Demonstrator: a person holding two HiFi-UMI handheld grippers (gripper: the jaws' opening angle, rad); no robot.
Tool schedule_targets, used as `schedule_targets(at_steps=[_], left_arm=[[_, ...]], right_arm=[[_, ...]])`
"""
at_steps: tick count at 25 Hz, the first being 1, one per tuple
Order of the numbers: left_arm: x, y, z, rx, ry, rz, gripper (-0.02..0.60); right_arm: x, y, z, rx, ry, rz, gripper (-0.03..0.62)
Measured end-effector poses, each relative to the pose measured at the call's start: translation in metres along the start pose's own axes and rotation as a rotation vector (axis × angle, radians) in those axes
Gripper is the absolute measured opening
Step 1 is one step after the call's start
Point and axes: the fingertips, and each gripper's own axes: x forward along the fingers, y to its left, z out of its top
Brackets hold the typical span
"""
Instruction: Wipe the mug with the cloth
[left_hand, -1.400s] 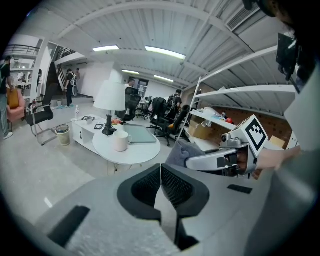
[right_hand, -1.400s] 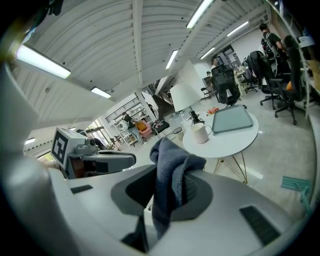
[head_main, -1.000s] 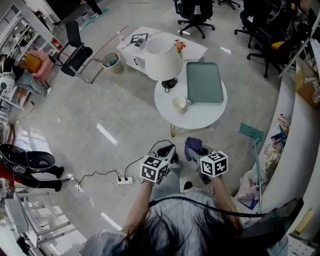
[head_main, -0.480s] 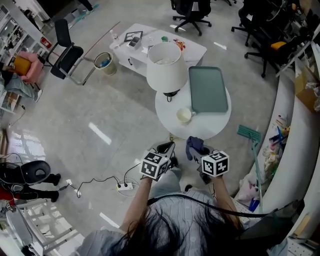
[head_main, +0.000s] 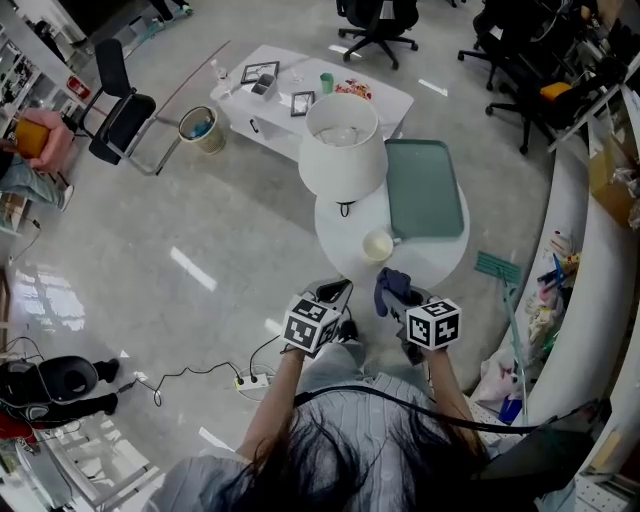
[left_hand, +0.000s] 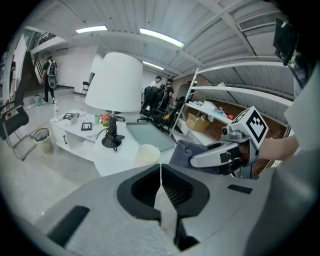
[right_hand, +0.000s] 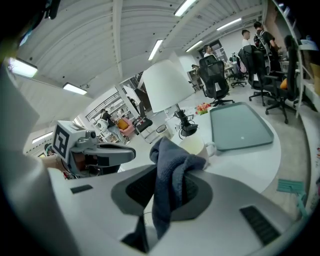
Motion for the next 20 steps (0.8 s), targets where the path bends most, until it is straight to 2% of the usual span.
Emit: schedule_targets(at_steps=[5,10,16,20], left_arm=[[0.007,0.012,-0.003,-0.012,0.013,-0.007,0.02],[0.027,0.022,0.006,0.01,0.024,-0.007,0.02],[0.059,0.037,0.031,0.156,0.112,0.015,0.02],[0.075,0.048,0.04,0.203,0.169,-0.002,0.02]], right_arm=[[0.001,-0.004,0.002,0.011,0.003,-0.016,0.08],[-0.006,-0.021,0.002,0.022,0.009,-0.05,0.08],[-0.004,-0.046,0.01,0.04,0.036,-0.057,0.08],[0.006,-0.051,0.014,0.032,0.06,-0.033,0.08]])
